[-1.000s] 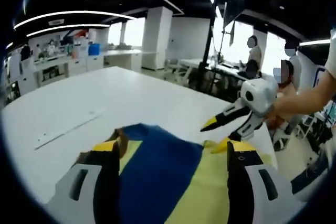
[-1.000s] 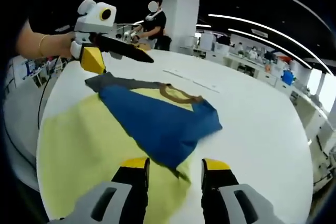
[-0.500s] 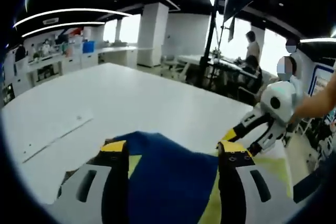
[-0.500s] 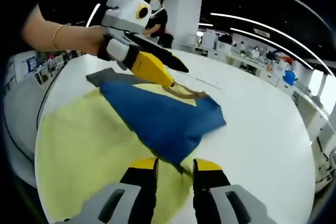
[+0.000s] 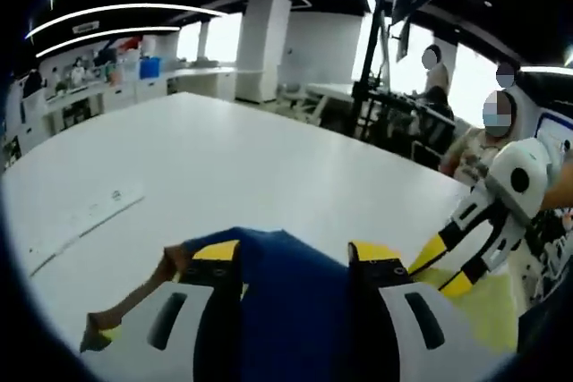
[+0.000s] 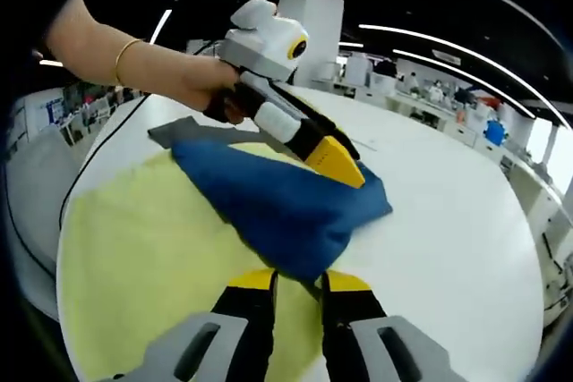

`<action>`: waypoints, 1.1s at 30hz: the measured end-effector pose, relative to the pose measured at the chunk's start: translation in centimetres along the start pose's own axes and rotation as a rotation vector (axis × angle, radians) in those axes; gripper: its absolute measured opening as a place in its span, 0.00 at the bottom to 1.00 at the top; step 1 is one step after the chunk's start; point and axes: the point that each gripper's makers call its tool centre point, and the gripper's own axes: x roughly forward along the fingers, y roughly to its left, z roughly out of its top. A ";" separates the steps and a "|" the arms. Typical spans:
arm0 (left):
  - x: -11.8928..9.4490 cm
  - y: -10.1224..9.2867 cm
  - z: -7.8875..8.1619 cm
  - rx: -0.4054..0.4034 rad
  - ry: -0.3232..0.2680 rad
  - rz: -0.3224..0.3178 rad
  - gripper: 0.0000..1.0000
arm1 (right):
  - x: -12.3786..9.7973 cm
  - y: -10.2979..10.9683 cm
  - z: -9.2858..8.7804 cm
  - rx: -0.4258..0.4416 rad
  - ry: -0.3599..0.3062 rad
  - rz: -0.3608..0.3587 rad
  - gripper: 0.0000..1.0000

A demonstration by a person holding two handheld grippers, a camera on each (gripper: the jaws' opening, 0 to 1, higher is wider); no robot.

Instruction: Fold the garment on the visible template until the final outline fits inside the template.

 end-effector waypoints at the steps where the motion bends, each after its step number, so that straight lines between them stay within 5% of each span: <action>1: 0.2 0.0 0.0 0.004 0.002 0.000 0.40 | 0.1 0.0 0.0 -0.005 -0.001 0.000 0.14; 23: 4.0 0.3 -2.6 0.095 0.167 -0.035 0.11 | 0.6 0.0 0.1 -0.003 -0.015 -0.028 0.12; 33: 4.8 0.5 -2.2 0.161 0.200 -0.045 0.08 | 0.9 0.0 -0.6 -0.069 0.023 -0.039 0.12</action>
